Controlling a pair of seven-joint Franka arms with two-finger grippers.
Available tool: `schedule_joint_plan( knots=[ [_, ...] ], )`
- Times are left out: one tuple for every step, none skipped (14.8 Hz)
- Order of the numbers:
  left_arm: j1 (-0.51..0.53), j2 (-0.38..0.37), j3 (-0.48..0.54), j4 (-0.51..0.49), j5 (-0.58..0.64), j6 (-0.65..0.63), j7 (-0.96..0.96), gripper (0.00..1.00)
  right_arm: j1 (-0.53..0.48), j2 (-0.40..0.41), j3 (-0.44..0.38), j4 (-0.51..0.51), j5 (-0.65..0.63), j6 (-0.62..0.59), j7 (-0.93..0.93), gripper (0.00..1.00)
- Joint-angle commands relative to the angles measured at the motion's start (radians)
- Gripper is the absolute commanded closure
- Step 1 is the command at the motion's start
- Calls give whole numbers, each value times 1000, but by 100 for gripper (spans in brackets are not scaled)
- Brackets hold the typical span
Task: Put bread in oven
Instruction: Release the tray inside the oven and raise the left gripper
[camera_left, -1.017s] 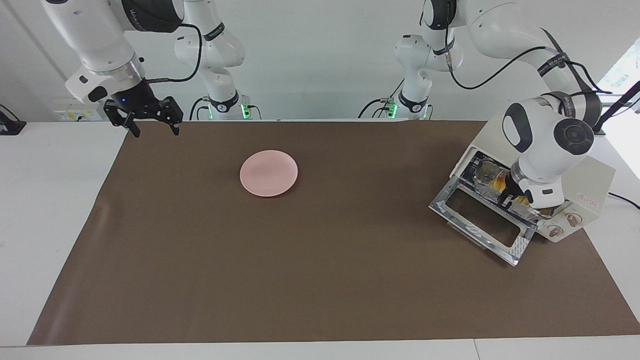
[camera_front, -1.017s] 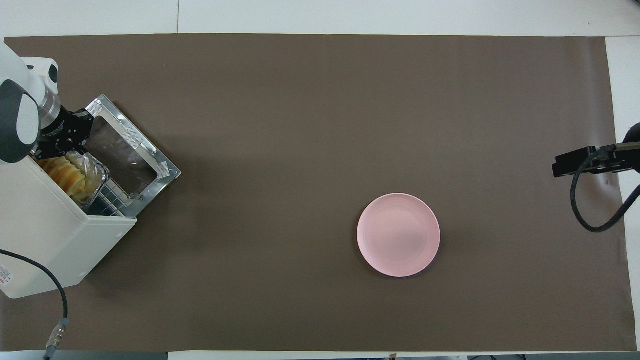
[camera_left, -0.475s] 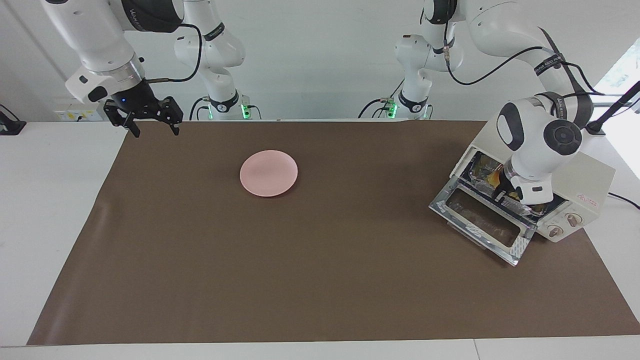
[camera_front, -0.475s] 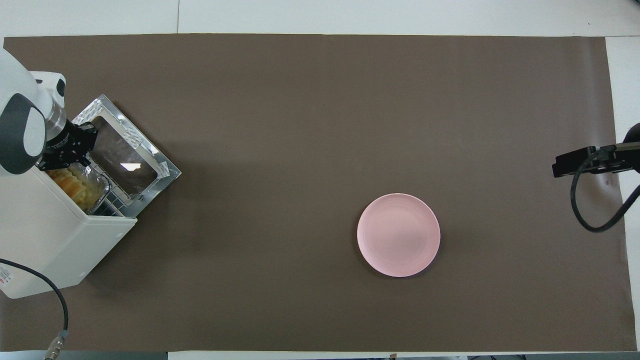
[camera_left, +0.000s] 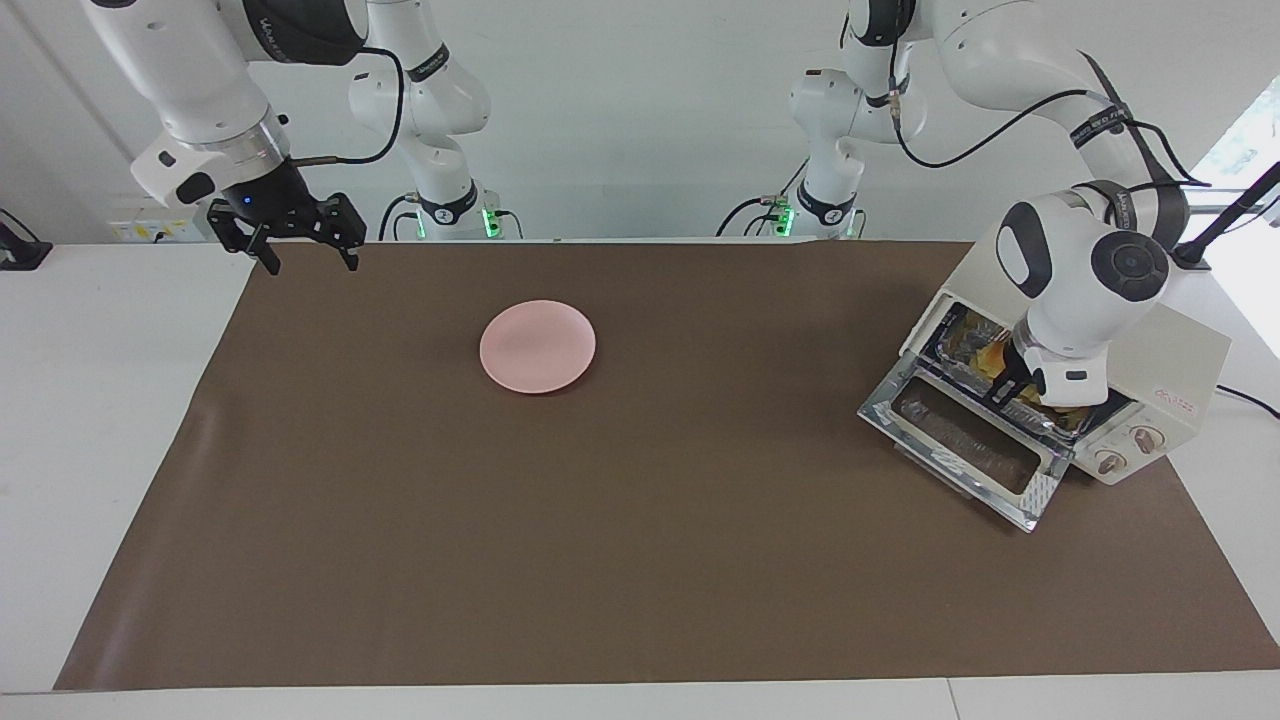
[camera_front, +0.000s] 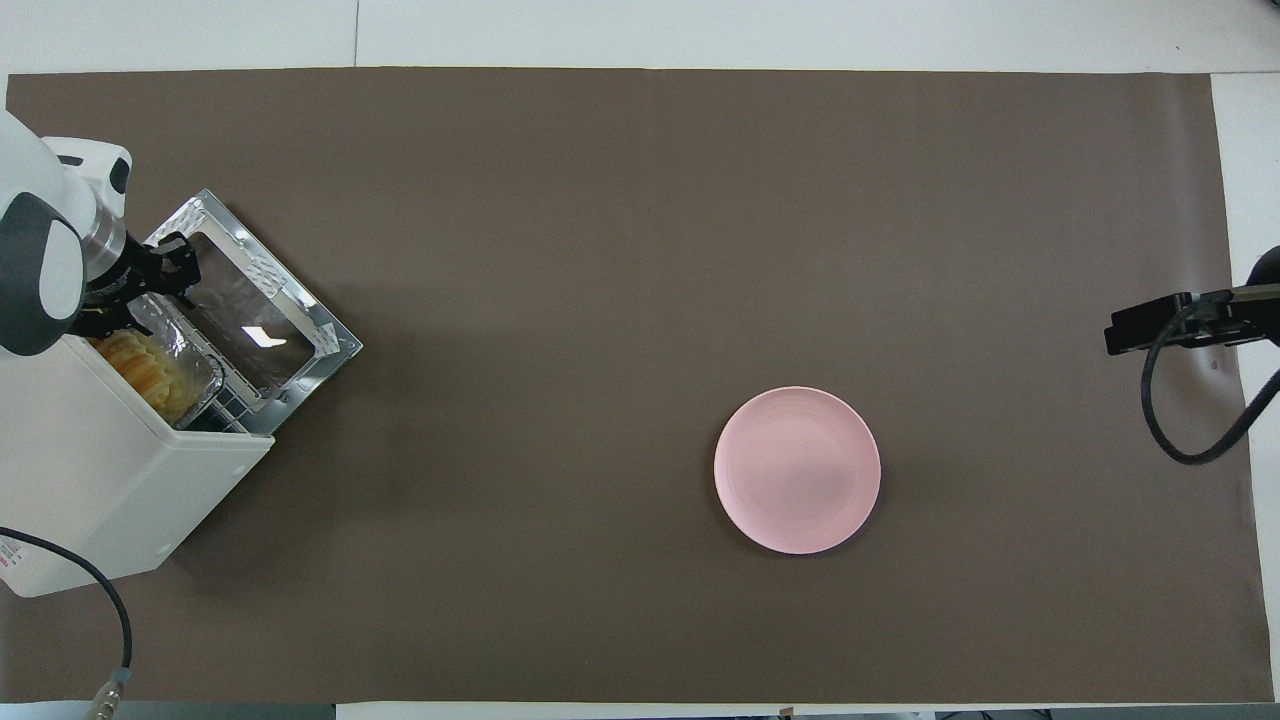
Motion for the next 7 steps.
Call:
schedule_joint_plan(
  knots=[
    [-21, 14, -1, 72, 12, 26, 17, 0, -10, -10, 8, -5, -6, -6, 13, 0],
    [-21, 31, -4, 120, 3, 12, 18, 0, -10, -10, 8, -5, -6, -6, 15, 0],
    [-27, 35, -5, 145, -2, 12, 19, 0, -10, -10, 8, -5, -6, -6, 13, 0],
    [-44, 34, -5, 148, -2, 17, 19, 0, -10, -10, 8, -5, -6, -6, 13, 0],
    [-47, 26, -5, 151, -11, 12, 19, 0, -10, -10, 8, -5, -6, -6, 13, 0],
    [-49, 11, -8, 150, -32, 8, 26, 0, -10, -10, 8, -5, -6, -6, 13, 0],
    [-50, -22, -8, 151, -40, -12, 55, 0, -10, -10, 8, -5, -6, -6, 13, 0]
  ],
)
